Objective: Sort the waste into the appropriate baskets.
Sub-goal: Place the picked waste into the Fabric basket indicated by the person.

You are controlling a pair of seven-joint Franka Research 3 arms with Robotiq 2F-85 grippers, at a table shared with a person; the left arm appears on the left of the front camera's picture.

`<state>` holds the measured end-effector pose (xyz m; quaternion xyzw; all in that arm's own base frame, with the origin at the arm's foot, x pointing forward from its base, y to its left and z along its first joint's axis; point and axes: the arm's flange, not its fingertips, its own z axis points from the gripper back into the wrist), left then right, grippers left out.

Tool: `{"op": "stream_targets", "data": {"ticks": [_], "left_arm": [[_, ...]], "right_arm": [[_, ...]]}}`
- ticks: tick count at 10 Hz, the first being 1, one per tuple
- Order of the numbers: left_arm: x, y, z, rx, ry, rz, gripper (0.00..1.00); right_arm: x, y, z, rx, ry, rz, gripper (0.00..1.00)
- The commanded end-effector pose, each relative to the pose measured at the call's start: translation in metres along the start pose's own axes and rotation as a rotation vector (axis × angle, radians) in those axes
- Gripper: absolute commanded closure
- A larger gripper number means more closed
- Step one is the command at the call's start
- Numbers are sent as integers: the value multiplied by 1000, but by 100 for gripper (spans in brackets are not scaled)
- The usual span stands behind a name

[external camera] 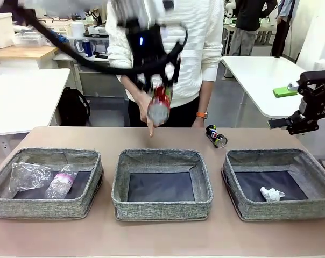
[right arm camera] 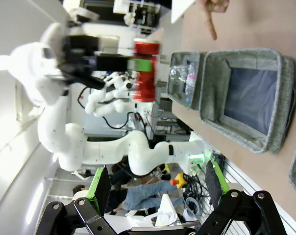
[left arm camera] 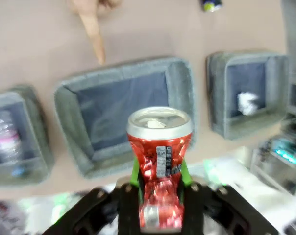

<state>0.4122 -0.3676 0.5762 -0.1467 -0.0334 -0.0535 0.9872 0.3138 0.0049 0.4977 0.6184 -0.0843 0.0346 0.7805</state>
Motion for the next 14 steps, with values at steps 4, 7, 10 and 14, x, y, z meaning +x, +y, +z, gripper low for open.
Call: {"op": "stream_targets", "data": {"ticks": [4, 7, 10, 14], "left_arm": [[-10, 14, -133, 19, -10, 87, 69], [-6, 14, -145, 47, 35, 100, 69], [0, 11, -143, 77, 26, 99, 16], [1, 9, -139, 55, 52, 95, 0]], "right_arm": [[1, 2, -1, 21, -6, 13, 0], [1, 2, -1, 21, -6, 13, 0], [1, 2, -1, 21, -6, 13, 0], [1, 2, -1, 21, -6, 13, 0]]}}
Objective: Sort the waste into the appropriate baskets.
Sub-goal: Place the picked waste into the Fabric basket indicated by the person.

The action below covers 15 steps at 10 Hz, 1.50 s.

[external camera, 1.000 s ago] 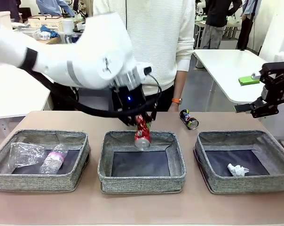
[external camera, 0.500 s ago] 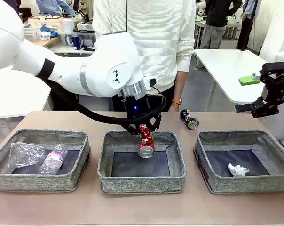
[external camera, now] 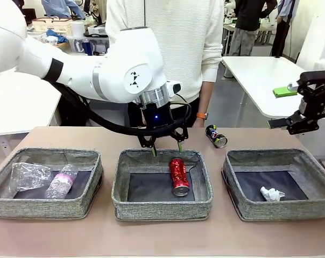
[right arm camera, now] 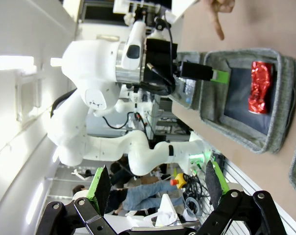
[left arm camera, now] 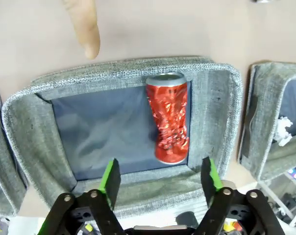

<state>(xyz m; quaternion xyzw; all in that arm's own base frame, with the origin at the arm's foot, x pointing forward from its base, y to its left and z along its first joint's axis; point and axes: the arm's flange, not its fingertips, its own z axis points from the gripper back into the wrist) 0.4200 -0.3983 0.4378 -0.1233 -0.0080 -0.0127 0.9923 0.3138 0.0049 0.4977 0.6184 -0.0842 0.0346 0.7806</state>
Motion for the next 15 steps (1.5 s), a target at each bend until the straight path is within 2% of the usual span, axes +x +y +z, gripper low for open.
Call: {"op": "stream_targets", "data": {"ticks": [1, 3, 5, 6, 7, 9, 10, 11, 13, 14, 15], "left_arm": [[2, -2, 5, -1, 24, 0, 0], [4, -2, 11, -39, 108, -66, 0], [2, 13, 40, -171, 231, -227, 0], [1, 33, 62, -270, 264, -312, 0], [-2, 57, 84, -371, 281, -396, 0], [-16, 130, 121, -578, 177, -425, 0], [-22, 172, 132, -681, 129, -401, 0], [-25, 214, 141, -803, 29, -227, 0], [-34, 298, 150, -1019, -113, -25, 0], [-36, 330, 148, -1082, -147, 38, 0], [-36, 357, 142, -1171, -139, 11, 0]], "right_arm": [[1, 2, -1, 21, -7, 13, 0], [1, 2, -1, 21, -7, 13, 0], [1, 2, -1, 21, -7, 13, 0], [1, 2, -1, 21, -7, 13, 0], [1, 2, -1, 21, -7, 13, 0], [1, 2, -1, 21, -7, 13, 0], [1, 2, -1, 21, -7, 13, 0], [1, 2, -1, 21, -7, 13, 0], [1, 2, -1, 21, -7, 13, 0], [1, 2, -1, 21, -7, 13, 0], [1, 2, -1, 21, -7, 13, 0]]}}
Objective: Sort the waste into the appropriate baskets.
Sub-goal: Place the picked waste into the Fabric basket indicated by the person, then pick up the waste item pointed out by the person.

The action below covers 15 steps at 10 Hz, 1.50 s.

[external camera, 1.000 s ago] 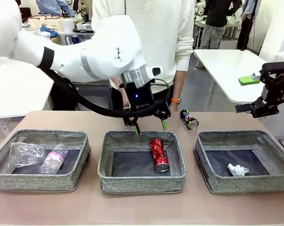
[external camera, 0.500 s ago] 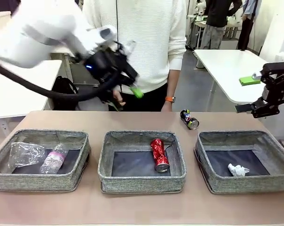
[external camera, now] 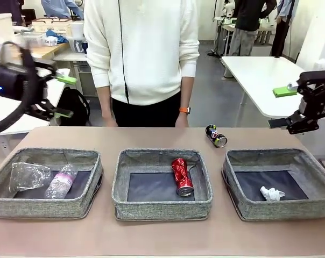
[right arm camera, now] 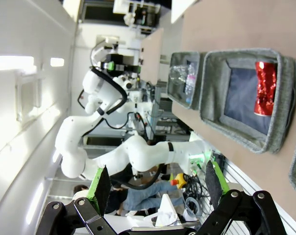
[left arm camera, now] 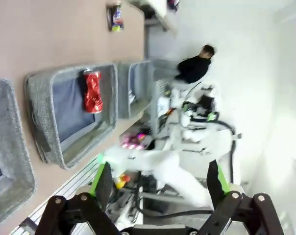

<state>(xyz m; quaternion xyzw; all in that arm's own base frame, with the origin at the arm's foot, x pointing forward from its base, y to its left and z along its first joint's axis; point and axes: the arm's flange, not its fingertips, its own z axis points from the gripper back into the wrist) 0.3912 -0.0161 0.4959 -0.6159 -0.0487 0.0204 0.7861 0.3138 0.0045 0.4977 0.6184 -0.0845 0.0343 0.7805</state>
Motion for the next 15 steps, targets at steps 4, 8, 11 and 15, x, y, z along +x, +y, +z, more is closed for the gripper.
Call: {"op": "stream_targets", "data": {"ticks": [4, 8, 11, 15], "left_arm": [[2, 31, 26, -114, -34, 40, 0], [2, 31, 26, -114, -34, 40, 0], [2, 31, 26, -114, -34, 40, 0], [2, 31, 26, -114, -34, 40, 0]], "right_arm": [[1, 2, -1, 21, -6, 13, 0], [1, 2, -1, 21, -6, 13, 0], [1, 2, -1, 21, -6, 13, 0], [1, 2, -1, 21, -6, 13, 0]]}}
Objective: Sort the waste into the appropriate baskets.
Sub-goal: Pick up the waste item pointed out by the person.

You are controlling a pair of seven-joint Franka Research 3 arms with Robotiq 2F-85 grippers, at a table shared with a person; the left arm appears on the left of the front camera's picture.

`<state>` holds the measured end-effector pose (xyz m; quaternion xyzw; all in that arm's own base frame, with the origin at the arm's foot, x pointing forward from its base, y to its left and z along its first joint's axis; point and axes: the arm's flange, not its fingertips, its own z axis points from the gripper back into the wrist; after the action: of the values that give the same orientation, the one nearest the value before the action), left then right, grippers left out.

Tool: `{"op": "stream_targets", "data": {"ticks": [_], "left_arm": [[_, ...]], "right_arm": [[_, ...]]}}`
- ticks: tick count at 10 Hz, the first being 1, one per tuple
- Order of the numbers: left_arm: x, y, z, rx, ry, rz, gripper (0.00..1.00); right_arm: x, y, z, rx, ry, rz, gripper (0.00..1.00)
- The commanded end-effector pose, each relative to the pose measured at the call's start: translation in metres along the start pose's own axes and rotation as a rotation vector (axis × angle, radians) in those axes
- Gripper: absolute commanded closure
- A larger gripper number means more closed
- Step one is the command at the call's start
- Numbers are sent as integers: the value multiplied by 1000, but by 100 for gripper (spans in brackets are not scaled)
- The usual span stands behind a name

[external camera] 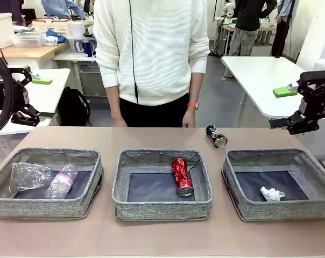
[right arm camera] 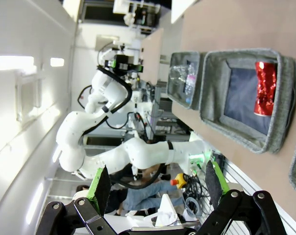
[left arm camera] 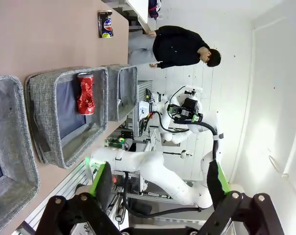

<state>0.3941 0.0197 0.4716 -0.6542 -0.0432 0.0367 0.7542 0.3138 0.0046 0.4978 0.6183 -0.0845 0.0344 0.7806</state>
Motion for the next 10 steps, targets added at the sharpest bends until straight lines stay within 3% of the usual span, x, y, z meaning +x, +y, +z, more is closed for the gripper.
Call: {"op": "stream_targets", "data": {"ticks": [1, 10], "left_arm": [[-3, -1, -3, -16, -21, 2, 0], [-3, -1, -3, -16, -21, 2, 0]], "right_arm": [[1, 2, -1, 21, -6, 13, 0], [1, 2, -1, 21, -6, 13, 0]]}}
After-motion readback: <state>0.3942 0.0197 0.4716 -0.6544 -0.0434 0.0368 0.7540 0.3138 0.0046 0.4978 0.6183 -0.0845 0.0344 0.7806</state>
